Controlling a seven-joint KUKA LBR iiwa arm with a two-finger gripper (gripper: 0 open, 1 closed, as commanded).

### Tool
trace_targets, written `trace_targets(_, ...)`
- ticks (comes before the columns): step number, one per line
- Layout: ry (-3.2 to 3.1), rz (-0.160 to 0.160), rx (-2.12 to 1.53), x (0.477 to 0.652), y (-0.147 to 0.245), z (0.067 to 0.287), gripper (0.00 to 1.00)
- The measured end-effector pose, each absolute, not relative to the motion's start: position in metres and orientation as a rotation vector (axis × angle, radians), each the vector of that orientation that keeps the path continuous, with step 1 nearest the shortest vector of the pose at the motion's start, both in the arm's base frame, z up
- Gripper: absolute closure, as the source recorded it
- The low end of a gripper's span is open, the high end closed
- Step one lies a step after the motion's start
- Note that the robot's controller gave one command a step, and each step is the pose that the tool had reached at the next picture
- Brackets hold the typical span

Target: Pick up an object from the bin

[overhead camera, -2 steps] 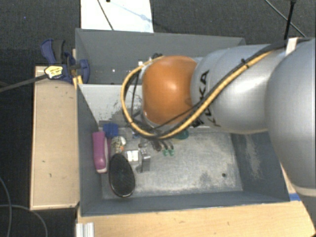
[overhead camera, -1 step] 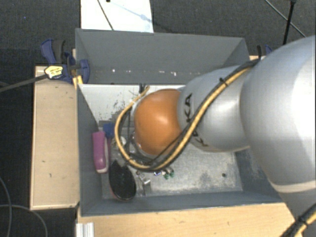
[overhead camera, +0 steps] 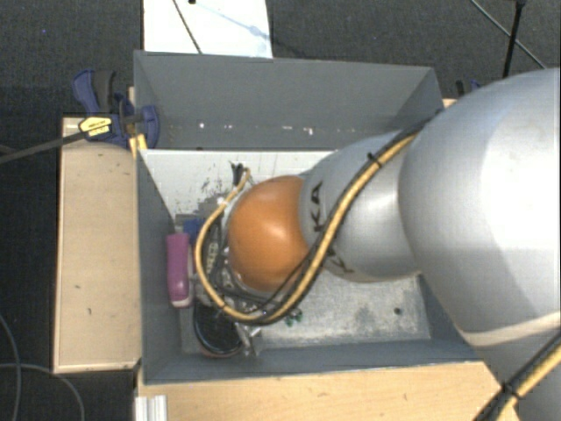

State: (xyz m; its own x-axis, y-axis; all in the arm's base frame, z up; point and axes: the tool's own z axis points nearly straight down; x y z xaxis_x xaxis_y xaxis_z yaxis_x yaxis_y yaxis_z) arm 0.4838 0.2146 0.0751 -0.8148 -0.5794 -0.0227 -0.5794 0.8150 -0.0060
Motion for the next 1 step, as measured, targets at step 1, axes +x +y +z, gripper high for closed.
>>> trace_targets(1, 2.985, 0.001, -0.941, 0.4803, 0.2138, 0.0728, 1.0)
